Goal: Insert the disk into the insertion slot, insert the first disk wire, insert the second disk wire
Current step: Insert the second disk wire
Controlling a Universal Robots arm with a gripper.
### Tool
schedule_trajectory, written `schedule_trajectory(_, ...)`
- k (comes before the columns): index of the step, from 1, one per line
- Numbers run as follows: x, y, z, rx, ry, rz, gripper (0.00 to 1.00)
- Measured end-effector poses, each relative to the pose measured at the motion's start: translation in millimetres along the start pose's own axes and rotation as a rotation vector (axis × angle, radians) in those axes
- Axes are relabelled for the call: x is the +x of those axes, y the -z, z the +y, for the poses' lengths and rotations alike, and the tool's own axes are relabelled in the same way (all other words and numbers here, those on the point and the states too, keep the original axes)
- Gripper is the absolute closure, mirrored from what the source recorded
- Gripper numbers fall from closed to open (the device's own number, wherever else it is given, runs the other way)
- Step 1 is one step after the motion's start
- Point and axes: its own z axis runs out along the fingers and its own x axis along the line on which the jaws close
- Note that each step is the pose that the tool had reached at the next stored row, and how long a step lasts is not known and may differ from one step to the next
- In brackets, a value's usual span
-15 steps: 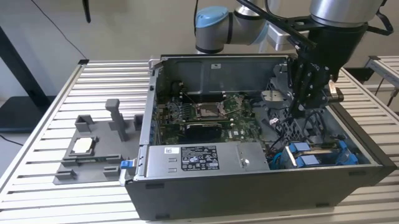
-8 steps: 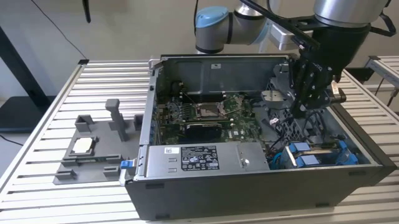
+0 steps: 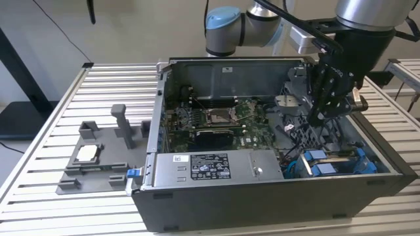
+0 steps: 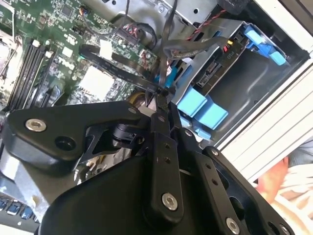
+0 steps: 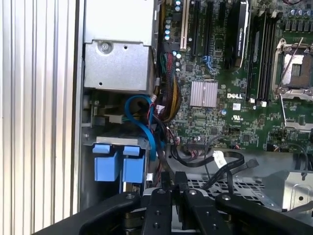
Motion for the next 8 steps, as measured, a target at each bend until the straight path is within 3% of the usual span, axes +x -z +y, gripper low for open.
schedule_trajectory(6,11.5,-2.8,-5.3,-0.0265,0.000,-0.0012,0.84)
schedule_trajectory(8,16.8,-3.9,-6.3,-0.0296,0.000,-0.0014,0.84)
